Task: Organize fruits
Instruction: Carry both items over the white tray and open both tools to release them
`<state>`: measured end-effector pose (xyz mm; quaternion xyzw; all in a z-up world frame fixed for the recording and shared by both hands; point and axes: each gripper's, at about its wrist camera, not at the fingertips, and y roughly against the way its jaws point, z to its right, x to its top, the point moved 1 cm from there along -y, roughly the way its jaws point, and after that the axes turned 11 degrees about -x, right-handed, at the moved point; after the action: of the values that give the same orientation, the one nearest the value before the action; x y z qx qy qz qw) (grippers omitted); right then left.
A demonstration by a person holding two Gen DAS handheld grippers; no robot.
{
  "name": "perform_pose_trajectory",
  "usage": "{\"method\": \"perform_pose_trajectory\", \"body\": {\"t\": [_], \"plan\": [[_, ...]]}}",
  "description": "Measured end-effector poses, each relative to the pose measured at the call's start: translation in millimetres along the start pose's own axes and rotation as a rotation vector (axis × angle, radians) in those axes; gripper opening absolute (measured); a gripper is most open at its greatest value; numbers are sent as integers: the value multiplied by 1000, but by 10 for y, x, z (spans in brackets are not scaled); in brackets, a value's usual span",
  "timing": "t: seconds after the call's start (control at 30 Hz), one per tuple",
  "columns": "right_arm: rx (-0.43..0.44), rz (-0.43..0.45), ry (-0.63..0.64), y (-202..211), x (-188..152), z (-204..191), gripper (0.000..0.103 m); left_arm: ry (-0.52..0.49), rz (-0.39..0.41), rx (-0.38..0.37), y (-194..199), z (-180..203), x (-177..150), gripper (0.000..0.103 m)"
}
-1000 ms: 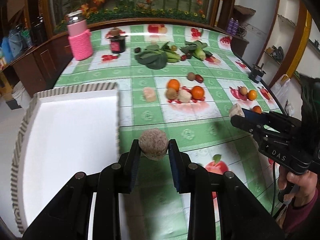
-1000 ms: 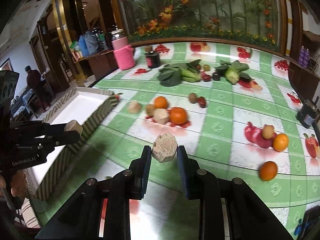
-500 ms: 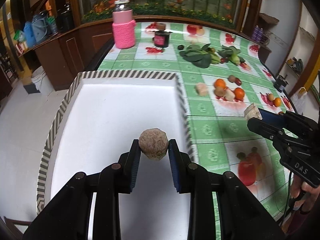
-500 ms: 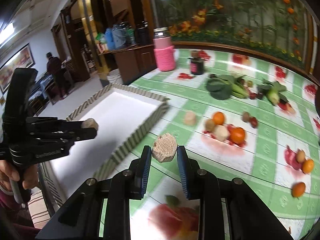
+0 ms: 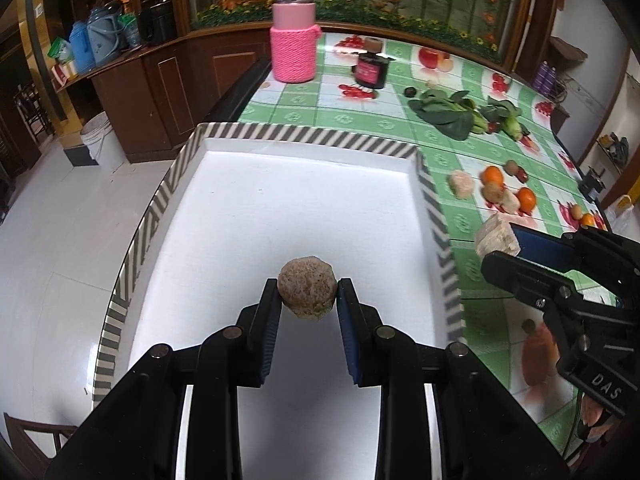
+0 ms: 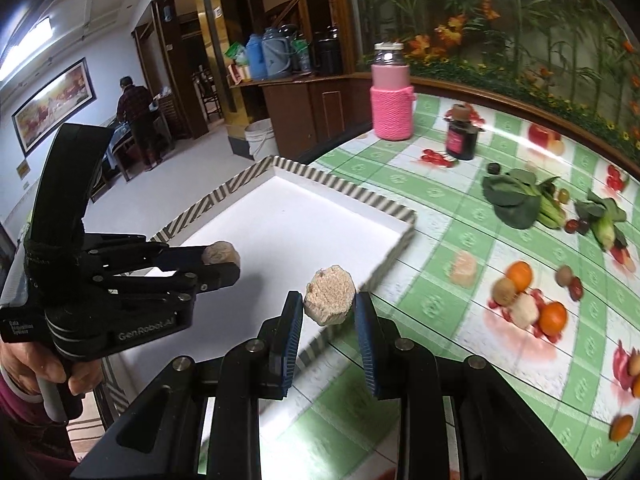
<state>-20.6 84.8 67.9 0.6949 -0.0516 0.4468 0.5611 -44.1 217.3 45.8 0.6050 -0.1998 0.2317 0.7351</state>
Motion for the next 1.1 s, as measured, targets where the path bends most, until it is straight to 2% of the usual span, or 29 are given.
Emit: {"method": "perform_pose_trajectory", "body": {"t": [0.5, 0.67, 0.73, 0.83, 0.9, 0.93, 0.97, 1.0, 1.1], "plan": [[29, -110, 122, -620, 171, -369, 28, 66, -43, 31, -233, -333, 55, 26], [39, -116, 100, -660, 143, -319, 28, 84, -59, 38, -290, -399, 23, 26], [40, -119, 79, -638, 130, -260, 32, 87, -56, 47, -297, -406, 18, 26], [31, -110, 50, -580, 108, -161, 43, 93, -52, 55, -300, -404, 3, 27], [28, -98, 35, -523, 100, -117, 48, 92, -51, 62, -299, -396, -6, 39], [29, -91, 28, -493, 97, -94, 50, 93, -47, 64, -296, -392, -9, 55], [29, -80, 17, -446, 83, -68, 57, 93, -34, 66, -271, -387, -18, 68], [27, -73, 11, -418, 79, -52, 63, 93, -24, 69, -258, -385, -16, 73], [26, -54, -14, -317, 28, 13, 66, 99, 4, 97, -181, -369, -27, 75]]}}
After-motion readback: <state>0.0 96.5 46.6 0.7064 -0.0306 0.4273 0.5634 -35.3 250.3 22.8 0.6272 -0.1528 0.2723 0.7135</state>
